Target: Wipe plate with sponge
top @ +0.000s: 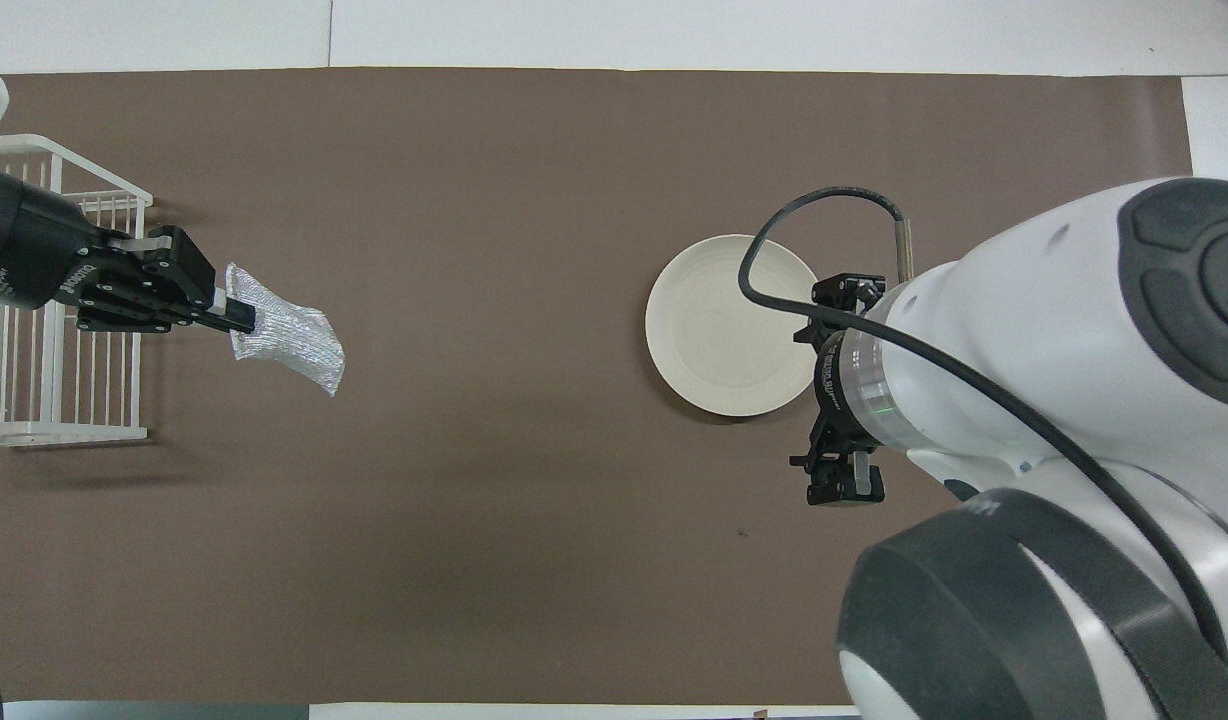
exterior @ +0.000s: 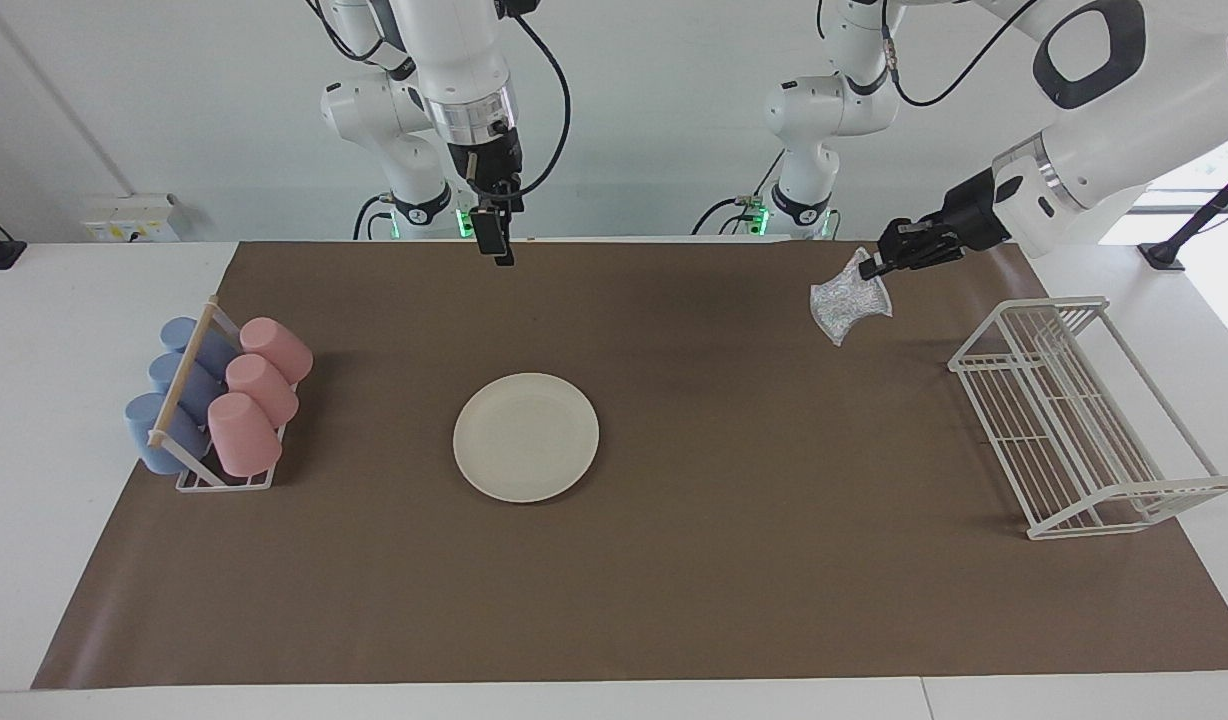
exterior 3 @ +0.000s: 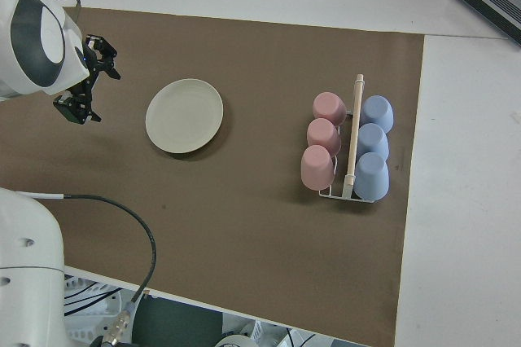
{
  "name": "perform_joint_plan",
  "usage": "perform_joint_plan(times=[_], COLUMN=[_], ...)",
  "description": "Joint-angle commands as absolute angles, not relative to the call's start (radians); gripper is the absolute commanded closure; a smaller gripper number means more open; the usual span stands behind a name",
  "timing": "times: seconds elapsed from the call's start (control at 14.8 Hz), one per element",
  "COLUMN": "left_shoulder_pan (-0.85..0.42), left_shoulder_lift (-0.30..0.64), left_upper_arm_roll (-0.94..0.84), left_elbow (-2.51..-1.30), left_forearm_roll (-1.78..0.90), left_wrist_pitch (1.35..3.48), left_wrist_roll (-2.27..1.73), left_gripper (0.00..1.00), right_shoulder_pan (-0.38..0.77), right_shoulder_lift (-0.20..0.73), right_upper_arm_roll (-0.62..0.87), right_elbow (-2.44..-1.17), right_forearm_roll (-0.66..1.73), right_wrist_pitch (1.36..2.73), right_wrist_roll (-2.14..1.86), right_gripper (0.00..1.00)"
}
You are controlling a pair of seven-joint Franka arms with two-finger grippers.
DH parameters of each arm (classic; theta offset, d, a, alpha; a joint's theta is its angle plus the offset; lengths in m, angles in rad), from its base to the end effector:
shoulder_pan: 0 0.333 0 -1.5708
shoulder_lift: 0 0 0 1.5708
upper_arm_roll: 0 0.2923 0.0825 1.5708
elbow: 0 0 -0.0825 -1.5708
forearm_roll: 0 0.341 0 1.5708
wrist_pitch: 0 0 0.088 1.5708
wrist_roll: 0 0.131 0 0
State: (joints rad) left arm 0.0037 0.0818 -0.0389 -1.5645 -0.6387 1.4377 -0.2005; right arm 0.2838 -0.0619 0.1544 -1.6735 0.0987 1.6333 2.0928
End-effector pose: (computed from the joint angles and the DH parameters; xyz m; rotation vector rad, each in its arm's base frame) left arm 0.5102 -0.1016 0.5559 2.4968 0.1825 -0.3585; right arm 0.4461 0.2250 0.5694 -2.0871 2.2819 0.1217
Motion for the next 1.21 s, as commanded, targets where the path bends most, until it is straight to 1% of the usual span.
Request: perform_joint_plan(times=[0.0,0.13,0.27,0.47,0.74,0.94,1.15], left_shoulder_pan=[0.015,0.024,0.026,0.014,-0.004,-0.072,-0.101], left_shoulder_lift=[-0.086,-0.155,-0.17,-0.164,-0.147,-0.133,-0.138], left_upper_arm_roll=[-0.044,-0.043,-0.043,-0.044,-0.046,-0.046,-0.048], left_elbow=[-1.857,-2.004,-2.081,-2.131,-2.207,-2.212,-2.23], left_forearm_roll=[-0.841,-0.987,-1.099,-1.21,-1.357,-1.408,-1.416], left_wrist_pitch=[1.587,1.626,1.615,1.562,1.536,1.545,1.548], left_wrist_roll=[-0.157,-0.054,0.033,0.119,0.314,0.441,0.472], left_gripper=[1.0,1.0,1.0,1.0,1.0,1.0,1.0], right_shoulder_pan=[0.291,0.279,0.288,0.291,0.347,0.425,0.517], right_shoulder_lift=[-0.094,-0.086,-0.094,-0.092,-0.092,-0.095,-0.083], right_upper_arm_roll=[0.156,0.153,0.15,0.153,0.158,0.158,0.158], right_elbow=[-1.713,-1.707,-1.715,-1.713,-1.726,-1.761,-1.804], right_forearm_roll=[0.12,0.141,0.146,0.153,0.155,0.155,0.153], right_wrist_pitch=[1.655,1.648,1.651,1.687,1.732,1.82,1.936], right_wrist_roll=[2.099,2.062,2.071,2.147,2.195,2.301,2.368], right_gripper=[0.0,0.0,0.0,0.0,0.0,0.0,0.0])
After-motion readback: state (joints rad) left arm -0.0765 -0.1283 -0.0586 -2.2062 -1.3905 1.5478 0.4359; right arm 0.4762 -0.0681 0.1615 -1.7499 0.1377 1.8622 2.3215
